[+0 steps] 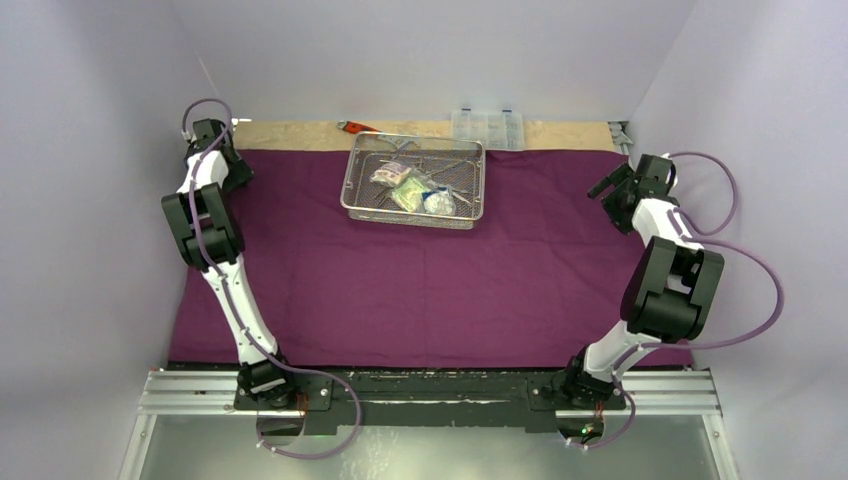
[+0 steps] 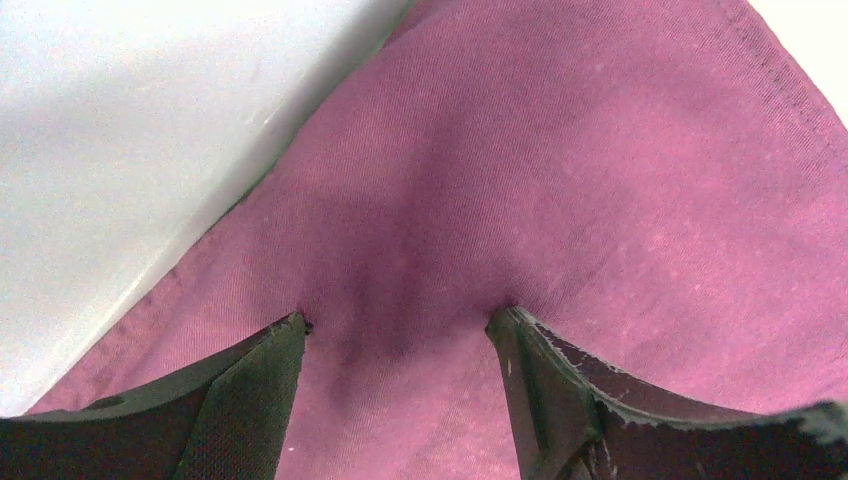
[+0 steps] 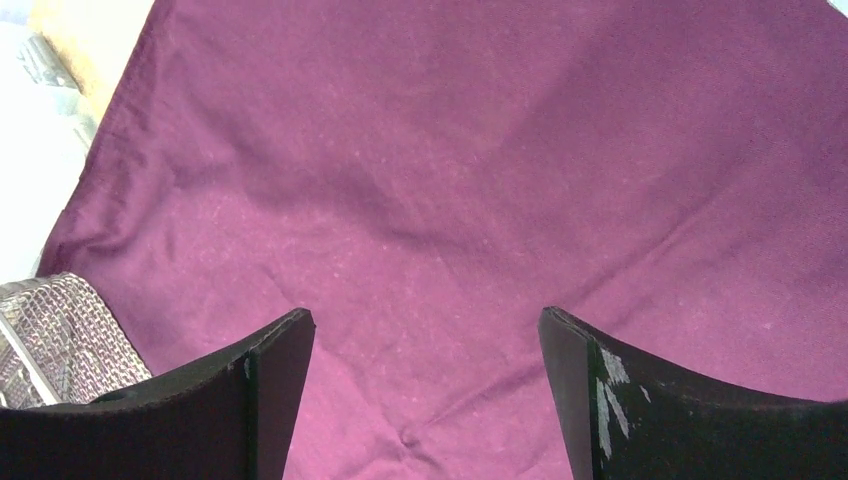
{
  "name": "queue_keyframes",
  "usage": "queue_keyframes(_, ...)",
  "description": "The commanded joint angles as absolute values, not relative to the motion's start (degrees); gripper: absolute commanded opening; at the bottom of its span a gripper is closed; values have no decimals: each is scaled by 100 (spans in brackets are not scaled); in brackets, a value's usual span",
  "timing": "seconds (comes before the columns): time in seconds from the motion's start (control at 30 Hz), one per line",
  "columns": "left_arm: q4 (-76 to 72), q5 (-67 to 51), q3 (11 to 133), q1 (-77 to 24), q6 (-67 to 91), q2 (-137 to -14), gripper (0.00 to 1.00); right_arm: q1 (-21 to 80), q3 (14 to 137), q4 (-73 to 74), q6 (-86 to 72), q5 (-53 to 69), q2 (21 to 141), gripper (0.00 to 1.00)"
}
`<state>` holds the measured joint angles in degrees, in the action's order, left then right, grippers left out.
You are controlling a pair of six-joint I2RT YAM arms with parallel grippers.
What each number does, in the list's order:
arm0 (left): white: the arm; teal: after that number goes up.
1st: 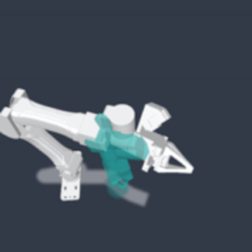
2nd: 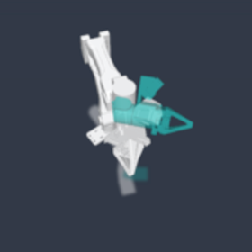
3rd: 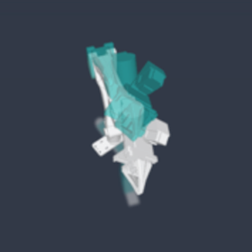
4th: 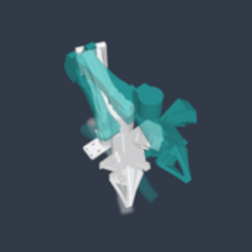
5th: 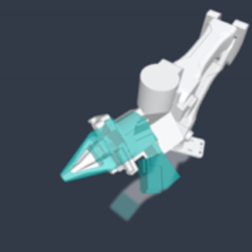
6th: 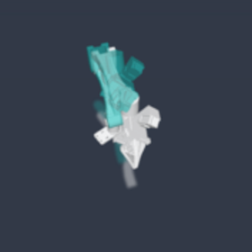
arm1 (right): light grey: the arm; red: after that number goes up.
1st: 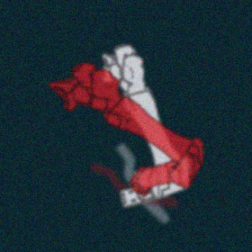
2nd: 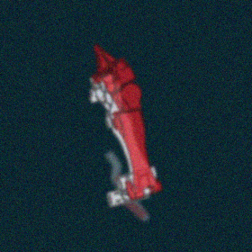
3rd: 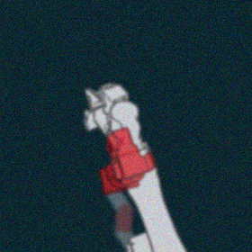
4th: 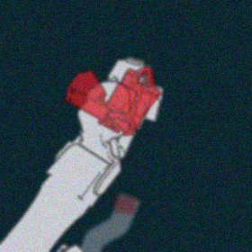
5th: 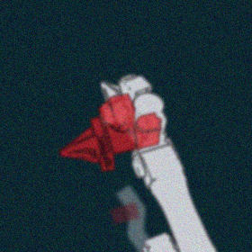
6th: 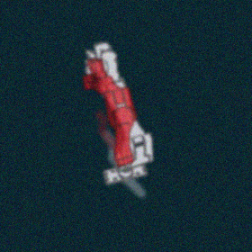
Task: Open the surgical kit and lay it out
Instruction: Smooth out the surgical kit at the center of the board.
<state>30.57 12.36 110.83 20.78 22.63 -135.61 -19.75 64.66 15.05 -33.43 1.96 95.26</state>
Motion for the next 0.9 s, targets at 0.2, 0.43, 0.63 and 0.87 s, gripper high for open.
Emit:
queue_keyframes(0.2,3029,1418,11074,2169,2387,-13676,68,-1942,6530,1403,-3527,-27,9430,86)
queue_keyframes(0.43,3341,1315,11440,2216,1937,-12987,70,-1942,6644,1605,-3507,-99,9612,85)
queue_keyframes(0.63,3553,1324,10942,2432,2240,-12138,72,-1942,6478,1864,-3372,-494,9510,85)
queue_keyframes(0.87,3398,1461,8852,2693,3242,-11057,66,-1942,6033,2382,-3727,-1067,9344,71)
